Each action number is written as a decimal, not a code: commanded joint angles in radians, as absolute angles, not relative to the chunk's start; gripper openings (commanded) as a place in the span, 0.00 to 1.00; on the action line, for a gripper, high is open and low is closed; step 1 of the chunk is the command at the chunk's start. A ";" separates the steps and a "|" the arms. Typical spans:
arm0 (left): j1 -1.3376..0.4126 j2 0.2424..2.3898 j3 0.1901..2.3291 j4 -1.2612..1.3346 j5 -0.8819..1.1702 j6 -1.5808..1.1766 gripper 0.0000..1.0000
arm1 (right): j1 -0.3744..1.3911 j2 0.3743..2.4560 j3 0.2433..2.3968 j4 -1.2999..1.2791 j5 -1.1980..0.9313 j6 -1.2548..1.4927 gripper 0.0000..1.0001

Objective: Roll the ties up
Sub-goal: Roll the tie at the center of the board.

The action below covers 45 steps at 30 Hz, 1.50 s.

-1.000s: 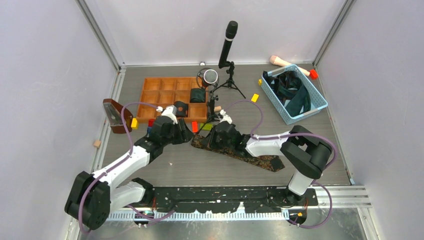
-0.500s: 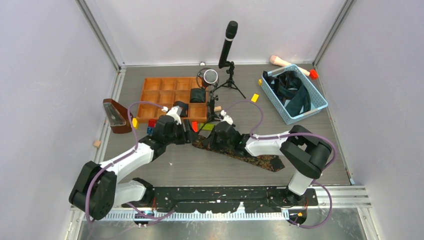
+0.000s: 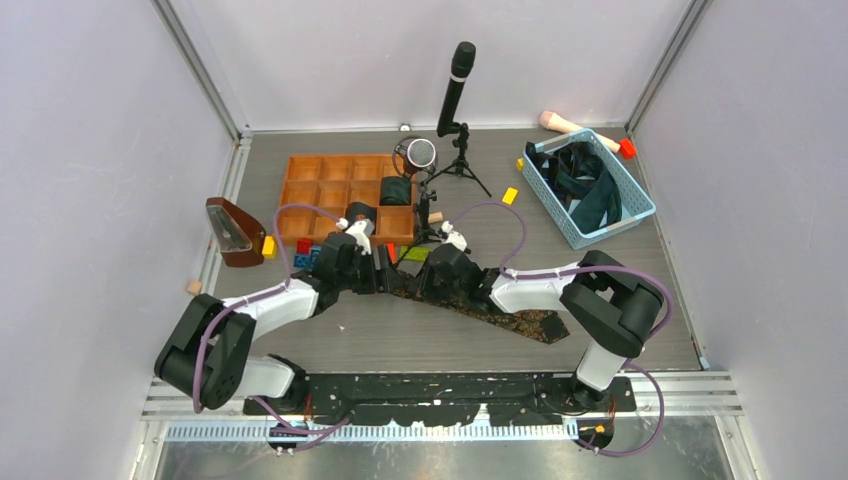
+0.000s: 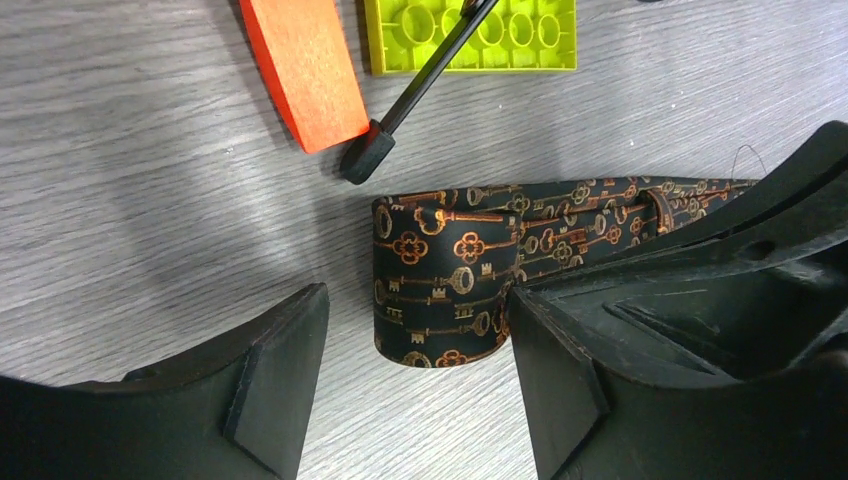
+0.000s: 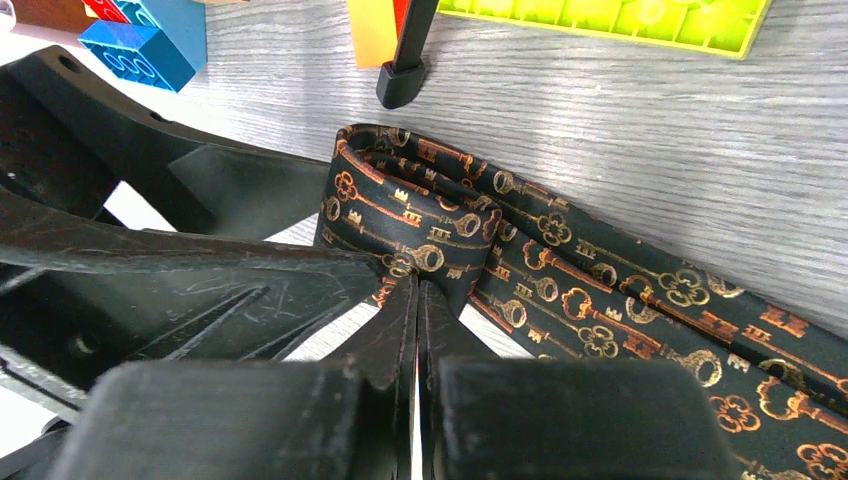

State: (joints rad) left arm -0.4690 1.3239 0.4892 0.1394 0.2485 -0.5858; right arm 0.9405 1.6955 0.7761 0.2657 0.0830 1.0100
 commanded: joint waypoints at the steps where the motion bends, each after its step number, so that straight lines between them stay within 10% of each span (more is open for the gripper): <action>1: -0.465 1.346 0.479 0.232 0.293 -0.573 0.69 | 0.943 1.675 0.790 0.241 0.124 1.011 0.00; 21: -0.470 1.398 0.519 0.209 0.335 -0.553 0.41 | 0.943 1.599 0.746 0.276 0.110 0.964 0.00; 45: -0.739 1.405 0.762 -0.273 -0.439 -0.375 0.41 | 0.942 1.175 0.615 0.016 0.355 0.860 0.00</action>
